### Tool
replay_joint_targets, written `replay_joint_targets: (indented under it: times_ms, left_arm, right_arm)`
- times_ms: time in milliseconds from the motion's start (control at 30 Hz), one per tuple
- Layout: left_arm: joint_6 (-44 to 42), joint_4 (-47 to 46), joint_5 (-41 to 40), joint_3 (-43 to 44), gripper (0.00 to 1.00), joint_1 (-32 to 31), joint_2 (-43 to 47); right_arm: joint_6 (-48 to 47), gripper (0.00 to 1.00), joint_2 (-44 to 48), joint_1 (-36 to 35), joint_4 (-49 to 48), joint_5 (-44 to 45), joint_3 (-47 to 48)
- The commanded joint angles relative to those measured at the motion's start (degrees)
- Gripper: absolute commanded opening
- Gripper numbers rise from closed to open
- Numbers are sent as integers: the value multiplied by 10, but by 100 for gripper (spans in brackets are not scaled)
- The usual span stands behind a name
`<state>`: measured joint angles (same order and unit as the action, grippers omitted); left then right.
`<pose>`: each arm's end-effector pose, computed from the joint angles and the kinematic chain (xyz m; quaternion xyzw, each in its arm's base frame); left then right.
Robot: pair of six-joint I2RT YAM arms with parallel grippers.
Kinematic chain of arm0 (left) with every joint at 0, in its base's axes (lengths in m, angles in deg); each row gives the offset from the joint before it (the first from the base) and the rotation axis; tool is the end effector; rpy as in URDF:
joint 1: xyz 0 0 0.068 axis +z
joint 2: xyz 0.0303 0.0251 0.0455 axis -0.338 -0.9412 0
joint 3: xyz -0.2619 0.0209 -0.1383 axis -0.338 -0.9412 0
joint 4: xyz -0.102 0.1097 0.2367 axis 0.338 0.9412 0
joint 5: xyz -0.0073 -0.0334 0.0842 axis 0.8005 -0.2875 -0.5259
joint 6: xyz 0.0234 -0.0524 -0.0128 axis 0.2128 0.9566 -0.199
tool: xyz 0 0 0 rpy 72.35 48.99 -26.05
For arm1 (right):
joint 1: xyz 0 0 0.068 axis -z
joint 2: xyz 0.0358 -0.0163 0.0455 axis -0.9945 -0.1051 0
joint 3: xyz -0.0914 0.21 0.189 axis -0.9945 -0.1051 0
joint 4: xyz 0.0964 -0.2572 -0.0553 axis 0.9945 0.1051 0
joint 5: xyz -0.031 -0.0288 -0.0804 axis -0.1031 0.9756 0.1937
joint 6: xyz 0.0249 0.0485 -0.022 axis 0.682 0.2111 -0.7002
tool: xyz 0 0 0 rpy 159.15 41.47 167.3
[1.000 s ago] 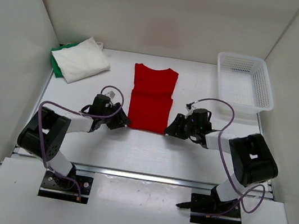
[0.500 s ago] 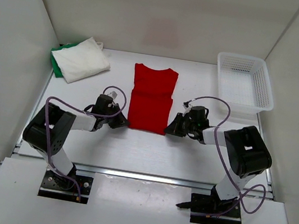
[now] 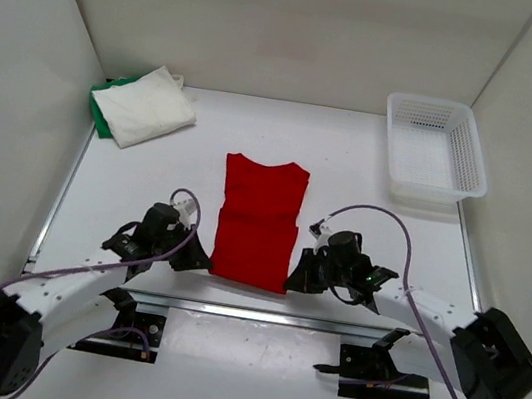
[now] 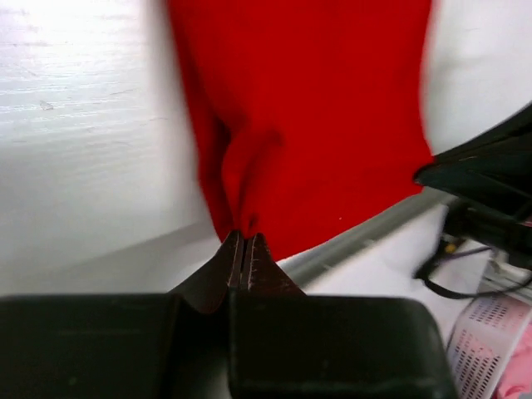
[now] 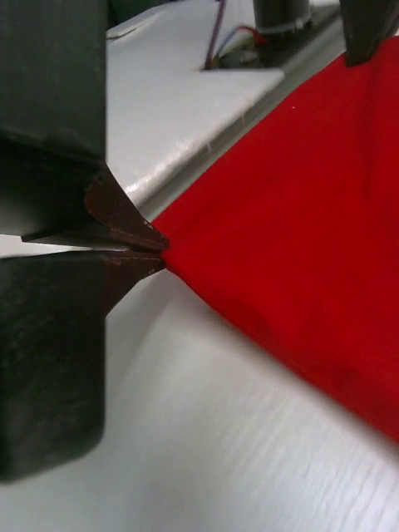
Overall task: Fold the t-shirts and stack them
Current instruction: Grab one side of the 2/3 rectangular tshirt with both arms, then fold the long partially folded tshirt into a neat square
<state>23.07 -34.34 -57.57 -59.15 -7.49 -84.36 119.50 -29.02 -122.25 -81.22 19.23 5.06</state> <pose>0.1513 -0.0935 0.1524 -0.0565 0.9294 -0.3133 0.1866 0.1632 0.1520 0.1482 -0.1058 0.8958 0.3904 0.1842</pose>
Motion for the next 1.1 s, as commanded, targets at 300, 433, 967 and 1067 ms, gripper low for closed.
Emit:
replay_joint_targets:
  times_ms: [300,433,967,1067]
  left_arm:
    - [-42,25,-7,323,0,80,-188]
    - [-40,8,-21,439,0,114,-335]
    - [44,-100,-33,565,4,199,-540]
    - [34,-118,-41,583,23,201,-543]
  right_arm:
    - [-98,0,-152,159,83,3,359]
    - [-104,0,-297,203,109,-20,508]
    - [-74,0,-636,228,190,-37,950]
    - [-65,0,-687,222,219,-30,1021]
